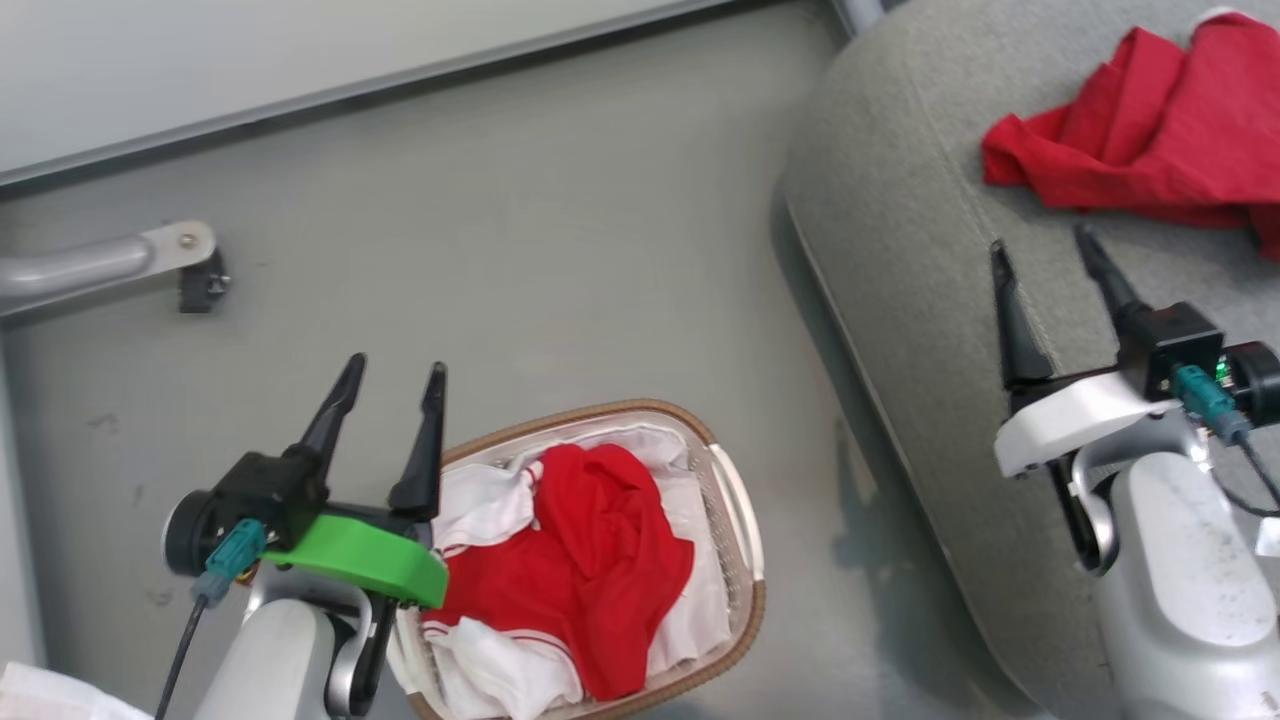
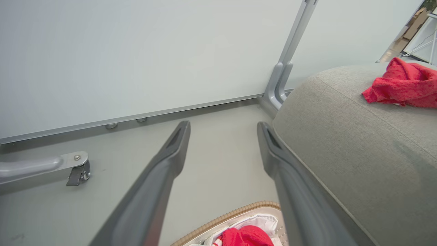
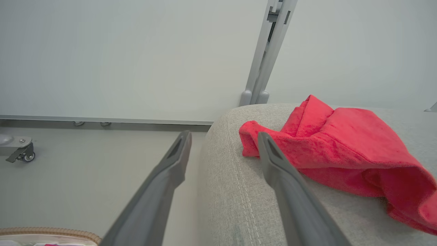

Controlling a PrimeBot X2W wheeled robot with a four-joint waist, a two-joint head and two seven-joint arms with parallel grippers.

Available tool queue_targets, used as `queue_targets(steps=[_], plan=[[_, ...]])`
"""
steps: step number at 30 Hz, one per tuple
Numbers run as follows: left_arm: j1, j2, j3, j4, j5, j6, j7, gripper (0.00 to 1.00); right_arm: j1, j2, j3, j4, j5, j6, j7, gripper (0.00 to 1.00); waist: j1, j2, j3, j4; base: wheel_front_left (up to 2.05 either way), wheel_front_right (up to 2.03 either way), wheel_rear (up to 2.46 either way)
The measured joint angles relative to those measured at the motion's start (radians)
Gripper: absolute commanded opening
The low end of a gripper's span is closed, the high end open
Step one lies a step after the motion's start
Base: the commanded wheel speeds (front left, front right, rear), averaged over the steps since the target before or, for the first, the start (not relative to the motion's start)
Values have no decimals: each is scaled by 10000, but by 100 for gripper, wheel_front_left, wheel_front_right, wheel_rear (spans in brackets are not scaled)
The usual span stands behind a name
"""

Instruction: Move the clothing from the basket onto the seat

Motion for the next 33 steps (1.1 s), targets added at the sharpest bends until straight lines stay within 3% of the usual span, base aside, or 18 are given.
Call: queue_targets(steps=[12,22,33], plan=[[829,-660,1916,523,1022,0,2,100,923,435,527,-176,537,0,0,100,0,0,-1093,1084,0,0,0],[1984,-999,2612,642,1404,0,2,100,2218,554,558,-587,989,0,0,100,0,0,-2032,1532,0,0,0],[2546,-1202,2830,456,1406,0,2,100,2923,583,663,-564,1154,0,0,100,0,0,-2504,1519,0,0,0]])
